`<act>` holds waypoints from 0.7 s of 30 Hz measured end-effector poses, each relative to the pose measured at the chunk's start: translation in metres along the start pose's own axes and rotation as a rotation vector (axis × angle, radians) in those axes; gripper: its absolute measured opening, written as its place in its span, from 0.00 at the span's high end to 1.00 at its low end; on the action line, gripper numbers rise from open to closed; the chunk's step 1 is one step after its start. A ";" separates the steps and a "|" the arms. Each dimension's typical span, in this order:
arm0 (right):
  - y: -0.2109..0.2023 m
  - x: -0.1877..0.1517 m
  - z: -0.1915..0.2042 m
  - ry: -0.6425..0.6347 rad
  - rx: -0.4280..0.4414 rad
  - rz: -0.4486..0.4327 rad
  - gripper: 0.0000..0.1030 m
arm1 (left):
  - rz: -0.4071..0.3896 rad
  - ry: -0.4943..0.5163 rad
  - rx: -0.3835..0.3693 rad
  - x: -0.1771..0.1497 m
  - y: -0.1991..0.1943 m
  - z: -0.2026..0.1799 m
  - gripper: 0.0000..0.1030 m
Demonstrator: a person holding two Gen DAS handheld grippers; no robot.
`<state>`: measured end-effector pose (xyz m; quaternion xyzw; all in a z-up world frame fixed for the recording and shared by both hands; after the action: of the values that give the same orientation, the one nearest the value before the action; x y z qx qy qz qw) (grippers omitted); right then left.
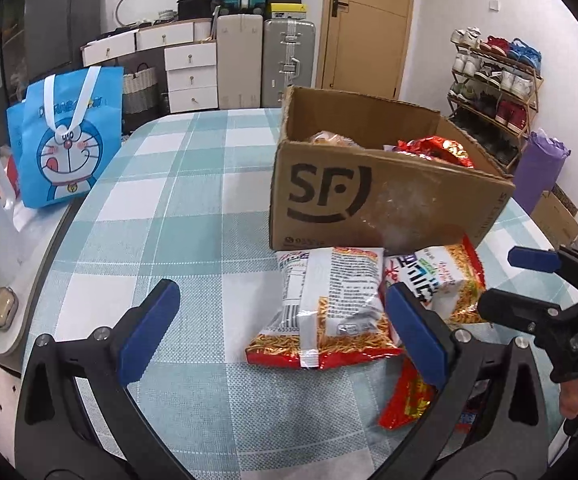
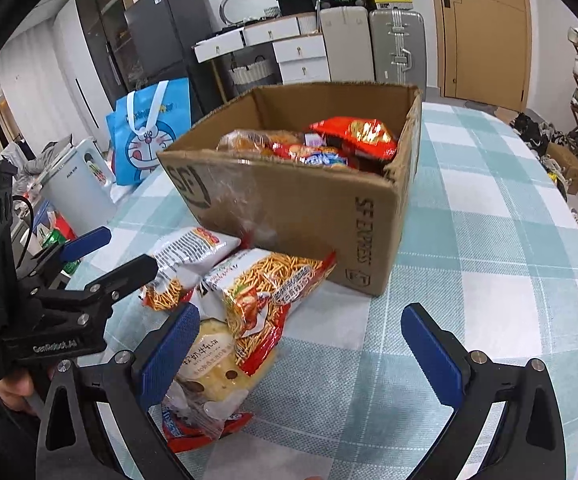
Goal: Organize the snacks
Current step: 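Move both tools to the remaining noodle snack bags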
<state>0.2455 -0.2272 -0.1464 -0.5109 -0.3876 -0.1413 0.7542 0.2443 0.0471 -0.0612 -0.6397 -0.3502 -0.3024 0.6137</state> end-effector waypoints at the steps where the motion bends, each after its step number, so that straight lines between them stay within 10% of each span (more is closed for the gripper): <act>1: 0.002 -0.001 0.000 0.004 0.004 0.006 0.01 | 0.012 -0.011 0.000 -0.002 0.004 0.002 0.00; 21: 0.044 -0.020 0.003 0.031 0.033 0.038 0.01 | 0.095 -0.027 -0.052 -0.021 0.030 0.000 0.00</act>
<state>0.2581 -0.2093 -0.1896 -0.5034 -0.3683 -0.1285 0.7710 0.2568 0.0459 -0.0952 -0.6753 -0.3197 -0.2736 0.6057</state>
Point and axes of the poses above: each gripper's, at about its wrist camera, not at the fingertips, and y roughly the way its jaws point, z to its left, x to its top, the point moved 7 cm from there along y, roughly the way its jaws point, and after that the axes turned 7 degrees about -z, right-handed, at the moved point
